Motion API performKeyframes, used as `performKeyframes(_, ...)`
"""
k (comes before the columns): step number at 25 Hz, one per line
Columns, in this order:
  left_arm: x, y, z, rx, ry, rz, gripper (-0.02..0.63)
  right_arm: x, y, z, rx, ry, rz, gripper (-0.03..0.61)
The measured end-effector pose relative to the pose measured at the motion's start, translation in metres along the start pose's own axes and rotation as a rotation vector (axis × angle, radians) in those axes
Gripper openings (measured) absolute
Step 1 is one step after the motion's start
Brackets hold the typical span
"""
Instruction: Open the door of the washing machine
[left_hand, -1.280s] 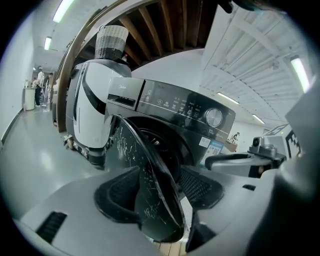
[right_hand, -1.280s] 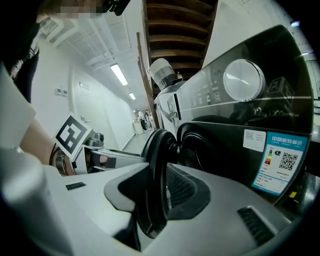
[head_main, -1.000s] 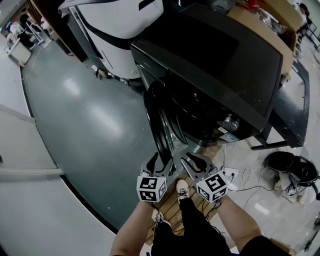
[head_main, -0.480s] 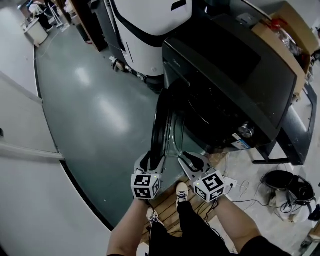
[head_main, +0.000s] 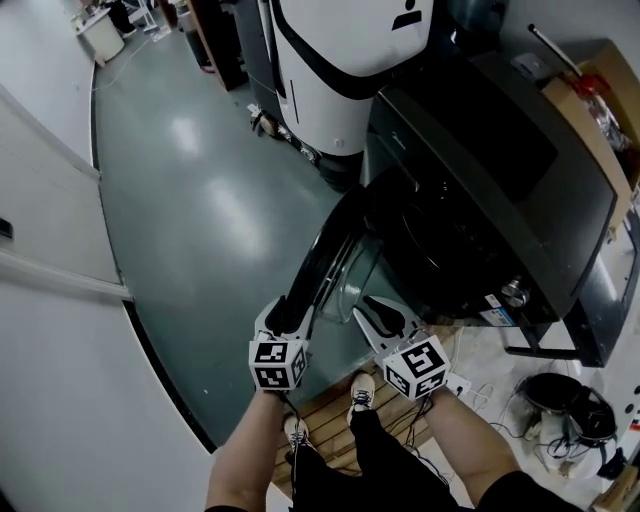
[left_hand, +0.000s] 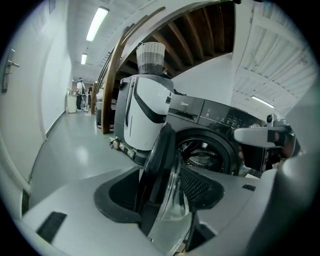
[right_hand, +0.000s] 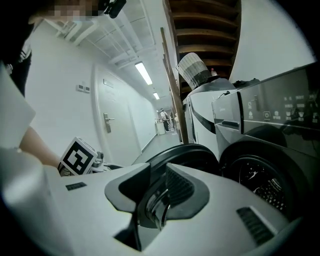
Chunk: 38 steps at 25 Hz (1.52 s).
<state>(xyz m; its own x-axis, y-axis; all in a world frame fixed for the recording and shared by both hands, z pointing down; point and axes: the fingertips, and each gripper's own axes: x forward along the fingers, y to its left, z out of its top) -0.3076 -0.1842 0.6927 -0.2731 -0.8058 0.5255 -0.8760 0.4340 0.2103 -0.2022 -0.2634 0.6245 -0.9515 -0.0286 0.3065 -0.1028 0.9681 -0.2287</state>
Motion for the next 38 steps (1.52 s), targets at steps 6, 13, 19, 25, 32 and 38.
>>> performKeyframes(6,0.005,0.028,0.009,-0.026,-0.006,0.06,0.259,0.028,0.003,0.013,-0.018,0.002,0.037,0.109)
performKeyframes(13,0.007,0.05,0.02,-0.028,-0.008,0.104,0.259,0.048,0.01,0.029,-0.033,0.005,0.068,0.109)
performKeyframes(19,-0.007,0.061,0.035,-0.049,-0.033,0.13,0.259,0.053,0.022,0.042,-0.048,-0.001,0.084,0.109)
performKeyframes(25,-0.036,0.052,0.059,-0.034,-0.075,0.105,0.259,0.045,0.035,0.063,-0.036,-0.035,0.067,0.109)
performKeyframes(32,-0.09,0.022,0.086,0.016,-0.127,-0.002,0.174,0.017,0.065,0.081,-0.062,-0.059,0.012,0.022)
performKeyframes(38,-0.153,-0.014,0.098,0.078,-0.176,-0.128,0.018,-0.022,0.1,0.094,-0.055,-0.09,-0.056,0.017)
